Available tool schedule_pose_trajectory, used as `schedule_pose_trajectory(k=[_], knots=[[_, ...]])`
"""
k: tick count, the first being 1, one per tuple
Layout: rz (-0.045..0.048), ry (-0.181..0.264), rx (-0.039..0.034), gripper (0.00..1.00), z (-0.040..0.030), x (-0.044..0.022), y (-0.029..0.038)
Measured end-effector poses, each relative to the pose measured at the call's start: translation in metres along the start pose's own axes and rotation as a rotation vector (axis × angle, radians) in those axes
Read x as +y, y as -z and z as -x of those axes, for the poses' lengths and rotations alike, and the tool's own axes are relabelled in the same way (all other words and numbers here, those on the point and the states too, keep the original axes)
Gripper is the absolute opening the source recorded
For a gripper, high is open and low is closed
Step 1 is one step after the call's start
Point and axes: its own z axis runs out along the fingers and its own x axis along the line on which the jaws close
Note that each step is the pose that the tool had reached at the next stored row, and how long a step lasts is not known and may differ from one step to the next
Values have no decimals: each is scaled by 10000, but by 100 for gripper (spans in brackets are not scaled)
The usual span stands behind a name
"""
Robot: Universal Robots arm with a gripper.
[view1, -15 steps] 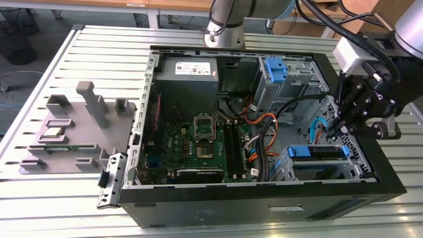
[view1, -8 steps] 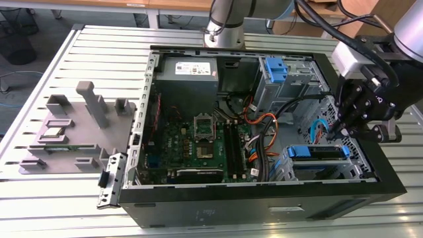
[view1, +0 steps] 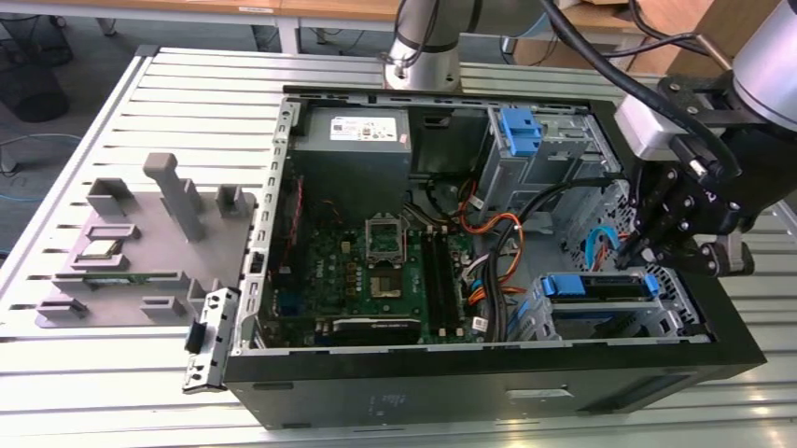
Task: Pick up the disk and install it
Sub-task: 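Insert the first disk wire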
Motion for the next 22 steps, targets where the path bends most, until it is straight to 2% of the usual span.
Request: schedule_pose_trajectory(k=[6, 9, 18, 20, 22], knots=[[-230, 73, 0, 16, -17, 47, -37], [-316, 96, 0, 16, -32, 81, -40], [-856, 202, -4, 16, -39, 150, -59], [-926, 215, -4, 16, -40, 180, -64], [-957, 223, -5, 16, -41, 217, -70]])
